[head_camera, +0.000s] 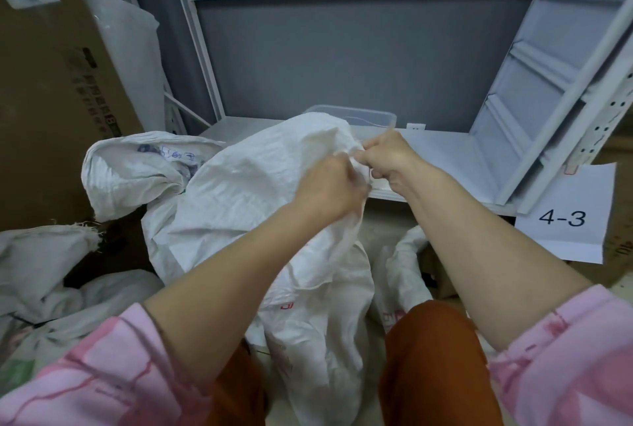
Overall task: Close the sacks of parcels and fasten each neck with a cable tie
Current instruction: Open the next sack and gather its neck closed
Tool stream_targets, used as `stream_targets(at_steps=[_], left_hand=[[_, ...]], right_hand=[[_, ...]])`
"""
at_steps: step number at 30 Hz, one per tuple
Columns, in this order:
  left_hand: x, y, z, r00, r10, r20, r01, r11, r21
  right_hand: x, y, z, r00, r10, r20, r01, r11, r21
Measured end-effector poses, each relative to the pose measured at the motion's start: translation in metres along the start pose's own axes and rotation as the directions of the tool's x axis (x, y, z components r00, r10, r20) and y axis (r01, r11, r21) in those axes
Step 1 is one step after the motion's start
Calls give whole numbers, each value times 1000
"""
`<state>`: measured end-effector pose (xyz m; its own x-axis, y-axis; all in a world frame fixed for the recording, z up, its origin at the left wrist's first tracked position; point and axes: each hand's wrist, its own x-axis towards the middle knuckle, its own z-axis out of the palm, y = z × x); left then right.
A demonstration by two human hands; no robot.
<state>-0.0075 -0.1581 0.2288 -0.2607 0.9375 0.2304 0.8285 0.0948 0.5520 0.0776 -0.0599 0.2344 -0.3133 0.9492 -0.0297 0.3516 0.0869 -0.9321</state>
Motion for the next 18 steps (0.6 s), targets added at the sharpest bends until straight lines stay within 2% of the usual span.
stream_targets(at_steps=[2,5,6,8,10,13,16,18], left_hand=[[9,-12,-17,980,-20,-199,36,996,76],[22,-27,-42,961,-28,-276,69,987,143],[27,-31,-48,973,-35,-227,73,984,164],[36,-34,-53,997,-71,-1,70,980,187],[38,-34,-57,963,-113,245,50,967,250],[39,-32,-67,886,-130,444,12,966,258],[39,-29,-80,768,-174,617,176,983,57],[43,-30,-84,738,-219,638,291,957,-8]], right_hand=[[0,9,-11,996,21,82,-28,995,94],[-4,19,-25,981,19,195,-48,988,145],[-5,20,-27,971,12,237,-51,985,162],[-7,23,-31,944,5,329,-65,983,171],[-9,27,-36,923,17,385,-85,983,161],[-11,37,-45,901,49,430,-117,984,133],[-11,49,-54,892,93,442,-177,973,151],[-15,54,-60,876,135,464,-241,954,177]])
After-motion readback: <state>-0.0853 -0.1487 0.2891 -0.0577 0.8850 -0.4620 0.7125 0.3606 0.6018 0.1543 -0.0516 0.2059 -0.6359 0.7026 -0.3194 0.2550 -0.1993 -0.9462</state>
